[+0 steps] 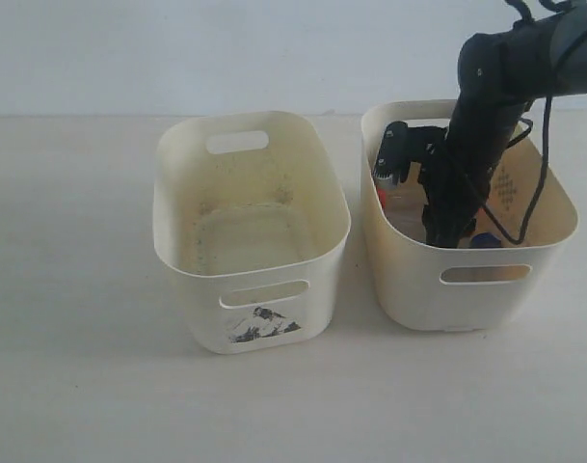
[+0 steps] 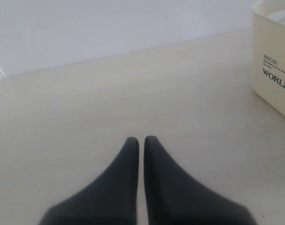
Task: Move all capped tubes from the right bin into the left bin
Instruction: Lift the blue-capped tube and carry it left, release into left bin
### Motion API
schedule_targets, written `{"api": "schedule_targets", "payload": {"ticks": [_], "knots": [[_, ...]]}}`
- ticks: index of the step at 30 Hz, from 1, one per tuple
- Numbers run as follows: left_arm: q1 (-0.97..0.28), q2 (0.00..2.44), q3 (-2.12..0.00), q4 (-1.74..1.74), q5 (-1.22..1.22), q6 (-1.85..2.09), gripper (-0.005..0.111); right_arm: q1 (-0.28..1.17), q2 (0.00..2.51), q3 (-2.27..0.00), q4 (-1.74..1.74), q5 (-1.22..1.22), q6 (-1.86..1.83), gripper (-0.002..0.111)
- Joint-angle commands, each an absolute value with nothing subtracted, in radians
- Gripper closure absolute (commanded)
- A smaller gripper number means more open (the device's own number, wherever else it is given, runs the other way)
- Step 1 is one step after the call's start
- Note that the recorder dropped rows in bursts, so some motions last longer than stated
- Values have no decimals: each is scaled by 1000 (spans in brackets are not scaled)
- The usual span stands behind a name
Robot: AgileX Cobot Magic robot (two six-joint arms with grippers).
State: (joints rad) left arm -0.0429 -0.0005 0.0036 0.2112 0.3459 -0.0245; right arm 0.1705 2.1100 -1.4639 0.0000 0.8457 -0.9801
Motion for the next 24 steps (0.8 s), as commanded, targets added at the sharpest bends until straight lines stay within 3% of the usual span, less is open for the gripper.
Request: {"api": "schedule_targets", "payload": {"ticks": [1,2,5,17,24], "knots": [[-44,0,0,206,341,-35,102,172,2129,-1467,0,835,-968,60],[-44,0,0,206,341,-35,102,172,2129,-1467,0,837,-966,64],[-44,0,0,206,341,-35,102,172,2103,-1467,-8,848,-957,108],[-44,0,0,206,341,-35,102,172,1773,-1467,0,1010,-845,108],[-44,0,0,206,341,-35,102,172,1663,-1467,433,1026,-783,108]]}}
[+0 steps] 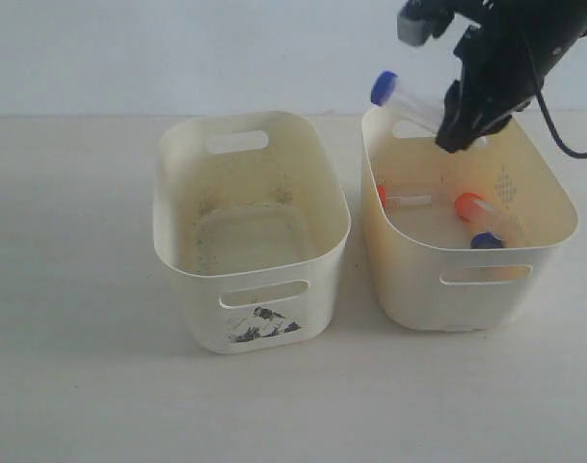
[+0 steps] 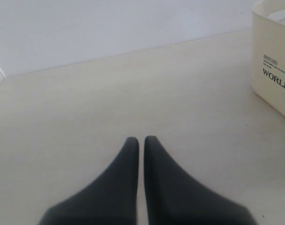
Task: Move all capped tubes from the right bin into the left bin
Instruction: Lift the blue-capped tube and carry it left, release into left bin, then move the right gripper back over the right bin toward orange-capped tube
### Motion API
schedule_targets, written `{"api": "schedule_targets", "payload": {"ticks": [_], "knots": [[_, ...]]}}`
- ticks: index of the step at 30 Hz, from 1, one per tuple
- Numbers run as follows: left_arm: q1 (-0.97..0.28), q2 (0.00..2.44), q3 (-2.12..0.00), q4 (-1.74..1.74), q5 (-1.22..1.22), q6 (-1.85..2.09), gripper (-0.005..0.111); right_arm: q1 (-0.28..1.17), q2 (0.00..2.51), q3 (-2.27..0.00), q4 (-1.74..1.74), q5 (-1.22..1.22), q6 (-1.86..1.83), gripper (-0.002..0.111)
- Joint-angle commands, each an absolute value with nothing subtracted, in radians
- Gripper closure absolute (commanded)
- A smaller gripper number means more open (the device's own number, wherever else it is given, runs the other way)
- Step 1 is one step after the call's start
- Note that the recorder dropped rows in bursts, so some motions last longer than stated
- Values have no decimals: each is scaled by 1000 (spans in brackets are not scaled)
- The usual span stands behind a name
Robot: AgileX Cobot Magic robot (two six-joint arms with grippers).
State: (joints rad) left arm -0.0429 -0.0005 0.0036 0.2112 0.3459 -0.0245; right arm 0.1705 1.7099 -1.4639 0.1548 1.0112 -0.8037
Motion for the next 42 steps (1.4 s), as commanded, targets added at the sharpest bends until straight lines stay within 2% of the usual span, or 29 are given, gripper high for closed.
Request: {"api": "schedule_targets", "payload": {"ticks": [1,4,6,14,19,22,26,27,29,31,34,35,42], "knots": [[-44,0,0,206,341,-35,102,172,1663,-1467,539,1033,-783,108],[-44,0,0,206,341,-35,102,181,1670,-1467,823,1065,-783,108],[-44,0,0,206,341,-35,102,204,1677,-1467,889,1061,-785,108],[-44,0,0,206,341,-35,102,362,1737,-1467,772,899,-818,108],[-44,0,0,206,341,-35,102,381,1789,-1467,748,850,-802,107],[-44,0,0,206,341,-35,102,381,1817,-1467,718,855,-797,90],[-44,0,0,206,341,-35,102,381,1838,-1467,710,844,-743,48],[-44,0,0,206,341,-35,102,381,1838,-1467,701,839,-724,45],[-44,0,0,206,341,-35,102,381,1831,-1467,683,837,-710,53],[-44,0,0,206,341,-35,102,381,1820,-1467,652,831,-710,70],[-44,0,0,206,341,-35,102,381,1796,-1469,599,826,-710,103],[-44,0,0,206,341,-35,102,381,1783,-1469,575,820,-707,108],[-44,0,0,206,341,-35,102,381,1689,-1469,213,811,-712,108]]}}
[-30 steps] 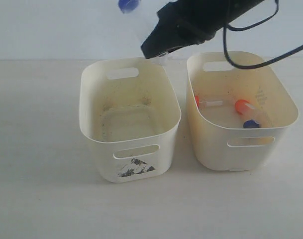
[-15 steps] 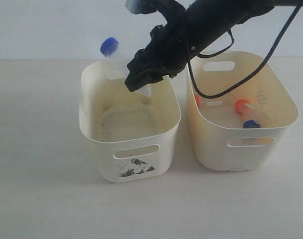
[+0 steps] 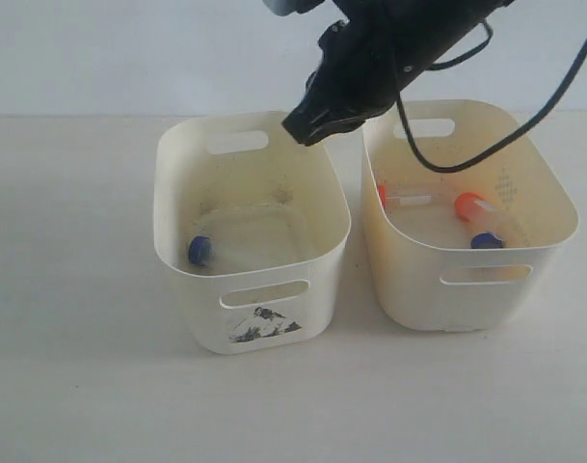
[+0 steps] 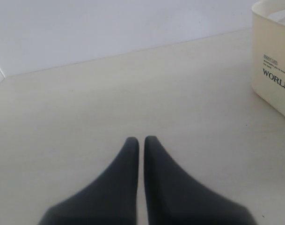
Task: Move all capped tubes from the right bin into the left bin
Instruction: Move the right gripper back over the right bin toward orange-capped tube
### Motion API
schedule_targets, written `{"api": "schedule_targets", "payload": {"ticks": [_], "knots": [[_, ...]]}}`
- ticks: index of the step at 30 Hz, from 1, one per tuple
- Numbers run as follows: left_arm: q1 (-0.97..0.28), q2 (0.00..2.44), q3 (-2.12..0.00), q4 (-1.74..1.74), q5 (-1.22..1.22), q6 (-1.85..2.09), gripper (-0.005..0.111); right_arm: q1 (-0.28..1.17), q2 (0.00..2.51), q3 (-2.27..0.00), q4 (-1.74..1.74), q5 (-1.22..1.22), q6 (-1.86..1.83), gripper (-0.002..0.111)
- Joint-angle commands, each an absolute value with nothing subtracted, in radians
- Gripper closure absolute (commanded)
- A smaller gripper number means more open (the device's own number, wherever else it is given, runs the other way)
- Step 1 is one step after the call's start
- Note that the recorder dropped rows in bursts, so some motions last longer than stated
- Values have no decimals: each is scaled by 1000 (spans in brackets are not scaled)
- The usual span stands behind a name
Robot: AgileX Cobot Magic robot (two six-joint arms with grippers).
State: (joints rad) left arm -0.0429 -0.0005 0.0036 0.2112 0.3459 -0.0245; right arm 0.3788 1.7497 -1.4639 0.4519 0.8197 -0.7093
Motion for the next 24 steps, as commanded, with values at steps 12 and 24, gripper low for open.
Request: {"api": "schedule_targets", "payload": {"ticks": [12,24], "knots": [[-44,0,0,206,341,-35,102,356,1700,-1467,-419,921,-748,108],[-44,0,0,206,341,-35,102,256,1804,-1465,-328,907,-892,108]]}}
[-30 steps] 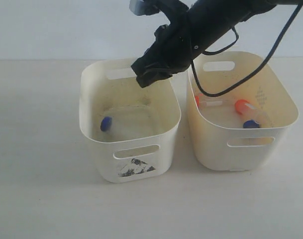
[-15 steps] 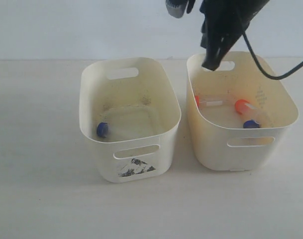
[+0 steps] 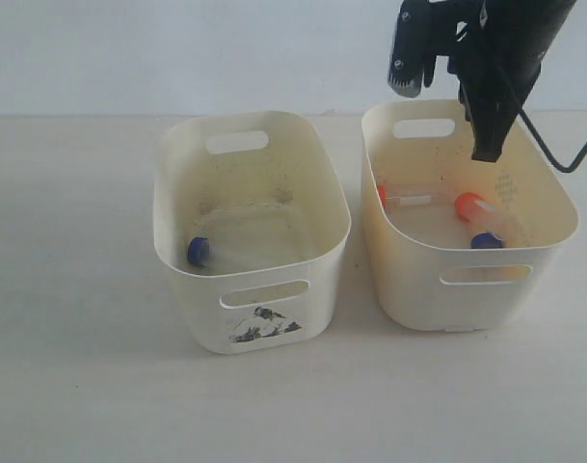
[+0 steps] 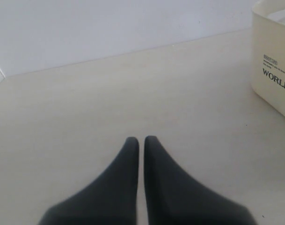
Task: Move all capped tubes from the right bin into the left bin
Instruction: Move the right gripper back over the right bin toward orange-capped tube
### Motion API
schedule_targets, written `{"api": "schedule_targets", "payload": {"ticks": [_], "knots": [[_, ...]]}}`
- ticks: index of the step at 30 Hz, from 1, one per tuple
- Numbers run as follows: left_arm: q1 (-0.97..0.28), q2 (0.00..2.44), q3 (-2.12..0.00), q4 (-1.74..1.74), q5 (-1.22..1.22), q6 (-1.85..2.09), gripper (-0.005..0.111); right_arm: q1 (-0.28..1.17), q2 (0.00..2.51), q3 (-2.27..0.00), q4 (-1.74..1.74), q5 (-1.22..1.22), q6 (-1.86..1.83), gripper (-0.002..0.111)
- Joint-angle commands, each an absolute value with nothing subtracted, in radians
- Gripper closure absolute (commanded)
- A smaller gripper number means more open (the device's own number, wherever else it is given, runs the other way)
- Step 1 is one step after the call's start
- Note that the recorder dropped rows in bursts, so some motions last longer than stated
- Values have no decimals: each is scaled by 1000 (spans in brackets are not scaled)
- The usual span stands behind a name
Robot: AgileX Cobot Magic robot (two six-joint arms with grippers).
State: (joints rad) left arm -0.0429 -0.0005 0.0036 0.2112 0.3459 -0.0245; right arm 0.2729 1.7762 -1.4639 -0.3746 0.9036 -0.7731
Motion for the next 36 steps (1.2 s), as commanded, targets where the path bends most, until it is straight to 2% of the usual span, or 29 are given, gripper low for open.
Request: {"api": "schedule_targets", "payload": {"ticks": [1,8,19,36], "knots": [[-44,0,0,206,341,-35,102,254,1808,-1465,-308,913,-937,108],[-44,0,0,206,341,-35,102,232,1838,-1420,-267,850,-1032,108],[-44,0,0,206,341,-35,102,177,1836,-1234,-165,477,-1053,108],[-44,0,0,206,341,-35,102,144,1936,-1197,0,339,-1266,108]]}}
